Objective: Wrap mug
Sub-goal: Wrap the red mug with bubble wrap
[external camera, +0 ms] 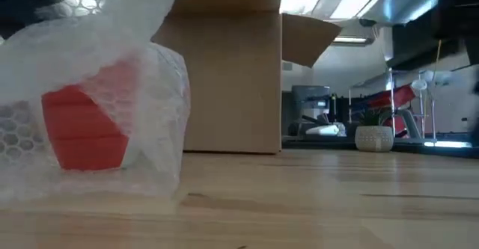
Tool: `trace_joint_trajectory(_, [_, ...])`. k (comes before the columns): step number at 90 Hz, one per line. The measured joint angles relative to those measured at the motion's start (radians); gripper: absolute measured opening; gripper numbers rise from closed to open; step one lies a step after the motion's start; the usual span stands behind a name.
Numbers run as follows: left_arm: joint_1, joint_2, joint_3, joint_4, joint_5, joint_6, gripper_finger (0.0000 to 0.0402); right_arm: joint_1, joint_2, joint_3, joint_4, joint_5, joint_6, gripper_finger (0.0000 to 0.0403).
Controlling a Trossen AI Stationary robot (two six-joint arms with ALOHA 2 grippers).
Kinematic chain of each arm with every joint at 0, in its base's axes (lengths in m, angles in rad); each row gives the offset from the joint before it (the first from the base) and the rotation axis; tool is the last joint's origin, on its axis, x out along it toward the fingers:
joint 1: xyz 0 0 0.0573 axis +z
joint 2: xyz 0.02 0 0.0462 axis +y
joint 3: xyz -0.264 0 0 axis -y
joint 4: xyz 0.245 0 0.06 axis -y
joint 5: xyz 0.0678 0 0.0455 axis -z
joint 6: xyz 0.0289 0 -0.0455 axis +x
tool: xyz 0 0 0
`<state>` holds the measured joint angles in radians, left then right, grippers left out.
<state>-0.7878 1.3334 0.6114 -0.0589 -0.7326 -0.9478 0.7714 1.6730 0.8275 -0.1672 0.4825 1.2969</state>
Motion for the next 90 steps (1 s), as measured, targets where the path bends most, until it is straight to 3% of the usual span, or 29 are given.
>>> trace_joint_trajectory(11, [0.034,0.000,0.000,0.003,0.000,-0.002,0.0000,-0.086,0.053,0.053,0.220,-0.027,-0.283,0.0000])
trace_joint_trajectory(30, [0.099,0.001,0.000,0.014,0.001,0.010,0.0000,-0.224,0.159,0.283,0.148,-0.140,-0.577,0.0000])
trace_joint_trajectory(50, [0.124,0.002,-0.001,0.025,0.001,0.033,0.0000,-0.303,0.291,0.520,0.086,-0.307,-0.731,0.0000])
trace_joint_trajectory(73, [0.125,0.002,-0.001,0.031,0.003,0.045,0.0000,-0.318,0.334,0.745,0.067,-0.288,-0.940,0.0000])
trace_joint_trajectory(90, [0.125,0.002,-0.002,0.053,0.005,0.062,0.0000,-0.387,0.336,0.810,-0.035,-0.266,-0.951,0.0000])
